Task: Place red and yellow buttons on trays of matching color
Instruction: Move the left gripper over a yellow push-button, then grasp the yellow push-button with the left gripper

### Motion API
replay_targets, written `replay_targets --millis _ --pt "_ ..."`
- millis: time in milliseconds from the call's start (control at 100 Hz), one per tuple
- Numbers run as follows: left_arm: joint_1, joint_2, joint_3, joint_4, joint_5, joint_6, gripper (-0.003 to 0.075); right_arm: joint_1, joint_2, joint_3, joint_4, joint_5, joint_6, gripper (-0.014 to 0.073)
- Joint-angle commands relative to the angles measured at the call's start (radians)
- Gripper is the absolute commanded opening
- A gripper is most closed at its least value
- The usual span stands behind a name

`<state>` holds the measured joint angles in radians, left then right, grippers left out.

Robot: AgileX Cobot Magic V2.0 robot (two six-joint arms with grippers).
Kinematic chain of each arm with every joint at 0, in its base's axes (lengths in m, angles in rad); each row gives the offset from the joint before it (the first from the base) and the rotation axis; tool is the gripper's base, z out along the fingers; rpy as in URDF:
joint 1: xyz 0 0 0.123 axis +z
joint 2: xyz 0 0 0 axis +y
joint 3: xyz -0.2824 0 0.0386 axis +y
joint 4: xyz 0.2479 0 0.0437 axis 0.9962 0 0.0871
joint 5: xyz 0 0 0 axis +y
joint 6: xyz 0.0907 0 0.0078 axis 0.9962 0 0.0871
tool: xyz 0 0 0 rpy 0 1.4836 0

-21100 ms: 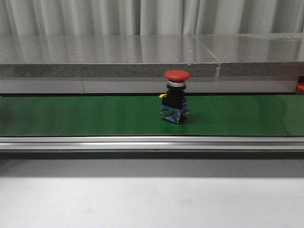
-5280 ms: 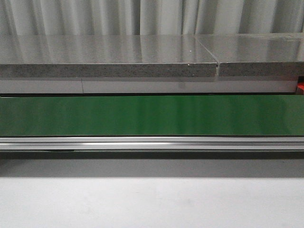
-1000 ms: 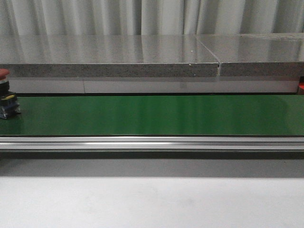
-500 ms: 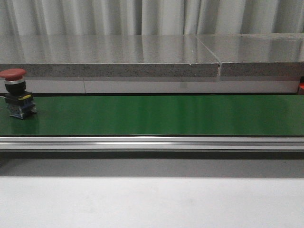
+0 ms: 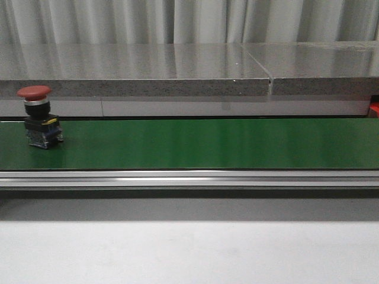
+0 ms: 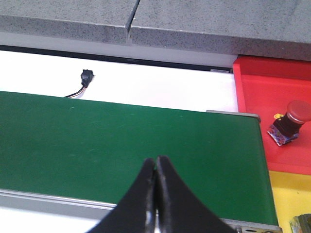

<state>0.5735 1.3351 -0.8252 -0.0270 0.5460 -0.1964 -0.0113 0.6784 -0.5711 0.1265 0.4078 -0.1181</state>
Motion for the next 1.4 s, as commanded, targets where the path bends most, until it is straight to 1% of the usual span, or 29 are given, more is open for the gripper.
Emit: replay_targets --millis 0,240,530,820,1040,1130,1200,1270,1390 --pt "0.005 0.007 -0.025 -0.013 -0.064 -0.011 0.0650 0.002 -0.001 -0.027 0.001 -0.077 -0.008 -0.0068" --pt "0.005 0.134 -0.086 -0.023 -0.060 -0.011 0.0650 0.002 -0.001 -0.027 0.001 -0.077 -0.008 -0.0068" --pt "0.005 0.240 -0.148 -0.027 -0.057 -0.009 0.0650 0.002 -0.001 -0.027 0.001 -0.077 -0.008 -0.0068" --pt "-0.046 0.323 -0.213 -0.029 -0.057 -0.005 0.0650 0.002 -0.001 -0.027 0.001 -0.077 -0.008 -0.0068" --pt "-0.048 0.389 -0.267 -0.014 -0.043 -0.005 0.0648 0.002 -0.001 -0.027 0.001 -0.077 -0.008 -0.0068" --pt "-0.048 0.397 -0.274 -0.014 -0.052 -0.005 0.0627 0.002 -0.001 -0.027 0.001 -0.077 -0.008 -0.0068" --pt "-0.048 0.399 -0.279 -0.014 -0.061 -0.005 0.0597 0.002 -0.001 -0.027 0.001 -0.077 -0.008 -0.0068" --pt "-0.048 0.403 -0.288 -0.010 -0.063 -0.005 0.0552 0.002 -0.001 -0.027 0.001 -0.077 -0.008 -0.0068" --pt "-0.044 0.407 -0.290 -0.006 -0.063 -0.005 0.0447 0.002 -0.001 -0.027 0.001 -0.077 -0.008 -0.0068"
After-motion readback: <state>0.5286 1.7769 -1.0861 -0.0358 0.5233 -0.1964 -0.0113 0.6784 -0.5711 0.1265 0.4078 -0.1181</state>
